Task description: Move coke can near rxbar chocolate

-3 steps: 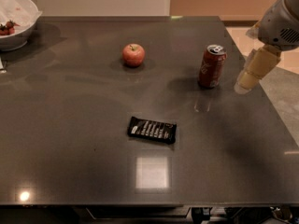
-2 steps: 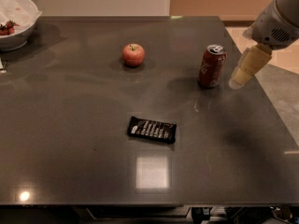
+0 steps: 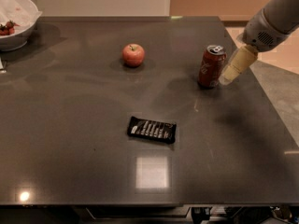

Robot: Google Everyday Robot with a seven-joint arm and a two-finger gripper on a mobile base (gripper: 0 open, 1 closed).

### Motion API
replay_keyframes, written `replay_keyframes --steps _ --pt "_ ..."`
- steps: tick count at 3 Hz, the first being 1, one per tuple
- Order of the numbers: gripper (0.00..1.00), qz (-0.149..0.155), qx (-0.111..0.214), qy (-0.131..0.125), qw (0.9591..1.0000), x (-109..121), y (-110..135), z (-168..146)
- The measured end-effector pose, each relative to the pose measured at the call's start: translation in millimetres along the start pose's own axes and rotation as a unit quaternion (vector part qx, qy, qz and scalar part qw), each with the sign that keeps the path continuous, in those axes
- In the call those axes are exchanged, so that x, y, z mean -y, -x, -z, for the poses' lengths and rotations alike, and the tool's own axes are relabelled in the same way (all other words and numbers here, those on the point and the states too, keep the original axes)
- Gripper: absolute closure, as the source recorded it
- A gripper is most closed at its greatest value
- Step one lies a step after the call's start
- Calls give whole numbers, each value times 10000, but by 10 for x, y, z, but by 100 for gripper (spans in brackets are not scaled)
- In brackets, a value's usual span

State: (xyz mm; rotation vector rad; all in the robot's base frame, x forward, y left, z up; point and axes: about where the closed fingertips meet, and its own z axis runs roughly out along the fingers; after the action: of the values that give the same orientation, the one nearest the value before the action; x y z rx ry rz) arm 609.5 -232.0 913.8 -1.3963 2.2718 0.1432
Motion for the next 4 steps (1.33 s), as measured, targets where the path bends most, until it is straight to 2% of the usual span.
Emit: replay_keyframes --steps 2,3,4 --pt "0 -259 423 204 9986 115 142 -258" --pt "17 -339 617 259 9972 130 198 -303" --pt "41 -361 771 273 9960 133 239 -304"
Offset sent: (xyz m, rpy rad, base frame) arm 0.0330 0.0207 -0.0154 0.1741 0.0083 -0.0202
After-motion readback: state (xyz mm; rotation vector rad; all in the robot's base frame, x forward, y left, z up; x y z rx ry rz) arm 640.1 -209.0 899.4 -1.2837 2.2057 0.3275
